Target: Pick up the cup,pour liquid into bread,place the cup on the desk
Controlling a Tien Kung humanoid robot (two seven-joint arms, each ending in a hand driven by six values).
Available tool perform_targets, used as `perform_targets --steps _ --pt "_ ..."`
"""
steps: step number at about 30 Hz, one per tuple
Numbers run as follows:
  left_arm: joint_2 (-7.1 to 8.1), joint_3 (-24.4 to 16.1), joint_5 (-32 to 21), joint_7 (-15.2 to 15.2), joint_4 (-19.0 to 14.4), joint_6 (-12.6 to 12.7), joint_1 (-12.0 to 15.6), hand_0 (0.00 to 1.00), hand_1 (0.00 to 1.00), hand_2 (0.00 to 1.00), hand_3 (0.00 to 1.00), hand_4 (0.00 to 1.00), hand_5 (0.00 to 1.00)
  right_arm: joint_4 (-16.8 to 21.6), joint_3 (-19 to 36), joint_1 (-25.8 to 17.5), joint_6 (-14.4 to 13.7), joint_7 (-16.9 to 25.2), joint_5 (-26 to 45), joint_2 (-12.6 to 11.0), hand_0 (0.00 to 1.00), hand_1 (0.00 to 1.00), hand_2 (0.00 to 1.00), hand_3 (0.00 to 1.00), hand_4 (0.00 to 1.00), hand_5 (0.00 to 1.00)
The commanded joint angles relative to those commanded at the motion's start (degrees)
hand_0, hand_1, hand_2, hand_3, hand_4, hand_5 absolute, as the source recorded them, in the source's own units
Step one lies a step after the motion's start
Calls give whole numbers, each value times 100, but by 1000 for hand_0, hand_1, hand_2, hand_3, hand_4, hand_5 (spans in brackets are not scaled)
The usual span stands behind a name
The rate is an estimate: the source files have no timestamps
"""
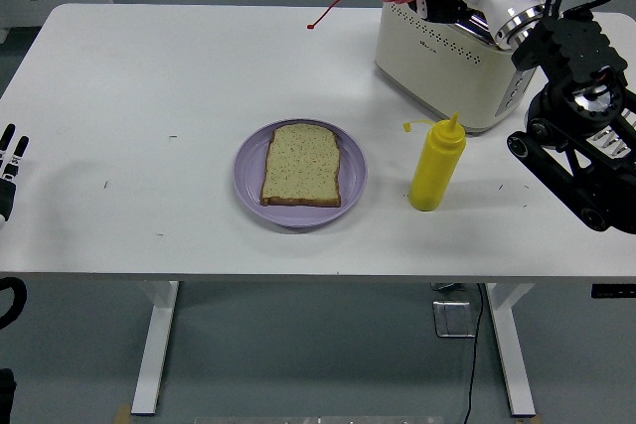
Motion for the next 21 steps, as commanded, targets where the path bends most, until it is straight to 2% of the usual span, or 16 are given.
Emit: perform_targets --steps 1,3,7,12,16,21 --pt "0 1 -1 0 1 0 0 777 727 725 659 521 929 63 165 -111 -136 137 223 -12 129 90 197 303 802 294" --pt "0 5 -2 1 3 1 1 777 727 725 659 521 929 147 460 -296 -202 402 708 -41 129 90 197 303 802 294" --pt "0 7 -4 1 2 2 -7 777 728 725 659 521 927 215 1062 -661 43 855 1676 -113 128 89 197 303 798 292" --pt "0 11 -8 5 3 7 -12 777 728 725 659 521 928 275 1820 -1218 484 1028 2905 -153 129 91 199 305 796 302" --pt "0 15 -11 6 1 10 -11 777 728 725 659 521 928 365 2275 -1718 639 1120 3873 -166 129 91 199 305 796 302" --pt "0 40 -15 11 1 11 -12 777 728 725 660 520 928 459 2559 -2167 755 1346 5065 -173 130 91 202 305 792 302"
